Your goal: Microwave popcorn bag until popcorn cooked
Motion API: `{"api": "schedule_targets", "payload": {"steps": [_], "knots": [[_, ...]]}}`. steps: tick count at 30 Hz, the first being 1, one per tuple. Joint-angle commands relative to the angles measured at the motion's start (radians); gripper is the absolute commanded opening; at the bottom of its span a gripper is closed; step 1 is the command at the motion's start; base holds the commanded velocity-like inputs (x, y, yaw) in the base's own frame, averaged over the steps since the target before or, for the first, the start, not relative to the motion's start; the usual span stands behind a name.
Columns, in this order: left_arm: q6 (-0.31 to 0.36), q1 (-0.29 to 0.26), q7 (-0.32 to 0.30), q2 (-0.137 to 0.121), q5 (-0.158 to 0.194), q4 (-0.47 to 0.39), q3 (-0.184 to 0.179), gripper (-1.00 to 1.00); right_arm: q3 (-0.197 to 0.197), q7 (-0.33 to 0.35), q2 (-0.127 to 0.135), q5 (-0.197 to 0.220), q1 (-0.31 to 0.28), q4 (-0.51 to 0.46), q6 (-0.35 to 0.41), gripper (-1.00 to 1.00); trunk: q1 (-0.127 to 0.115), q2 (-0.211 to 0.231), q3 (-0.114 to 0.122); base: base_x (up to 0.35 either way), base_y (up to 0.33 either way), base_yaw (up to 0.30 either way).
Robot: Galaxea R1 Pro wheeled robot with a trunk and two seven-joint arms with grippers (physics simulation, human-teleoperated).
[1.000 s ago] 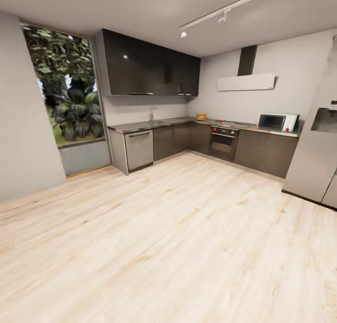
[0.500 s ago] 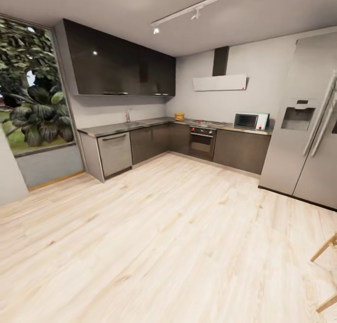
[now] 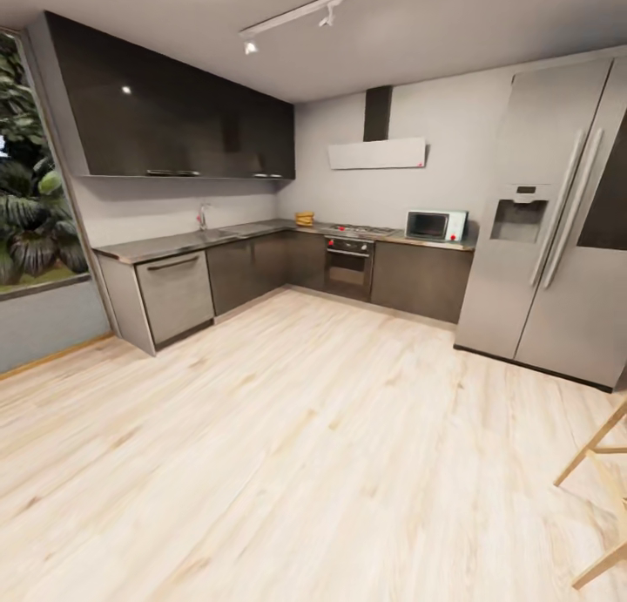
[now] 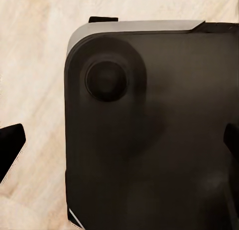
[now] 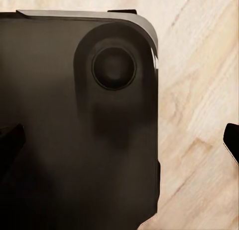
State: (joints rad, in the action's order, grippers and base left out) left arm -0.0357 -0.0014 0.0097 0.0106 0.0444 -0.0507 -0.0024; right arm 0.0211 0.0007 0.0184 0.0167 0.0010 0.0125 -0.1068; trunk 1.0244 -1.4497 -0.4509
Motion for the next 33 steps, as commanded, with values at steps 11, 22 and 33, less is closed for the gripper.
{"api": "schedule_targets", "payload": {"steps": [11, 22, 33], "knots": [[-0.003, 0.000, 0.001, 0.000, 0.005, 0.000, 0.000, 1.00, 0.002, 0.000, 0.000, 0.002, 0.000, 0.002, -0.006, 1.00, 0.001, 0.000, -0.001, 0.326, 0.000, -0.052], [-0.003, 0.000, 0.001, 0.000, 0.005, 0.000, 0.000, 1.00, 0.002, 0.001, 0.000, 0.002, 0.000, 0.001, -0.006, 1.00, 0.001, 0.000, -0.001, 0.326, 0.000, -0.270], [-0.003, 0.000, 0.001, 0.000, 0.005, 0.000, -0.001, 1.00, 0.002, 0.000, 0.000, 0.002, 0.000, 0.001, -0.005, 1.00, 0.001, 0.000, -0.001, 0.326, 0.000, -0.274]]}}
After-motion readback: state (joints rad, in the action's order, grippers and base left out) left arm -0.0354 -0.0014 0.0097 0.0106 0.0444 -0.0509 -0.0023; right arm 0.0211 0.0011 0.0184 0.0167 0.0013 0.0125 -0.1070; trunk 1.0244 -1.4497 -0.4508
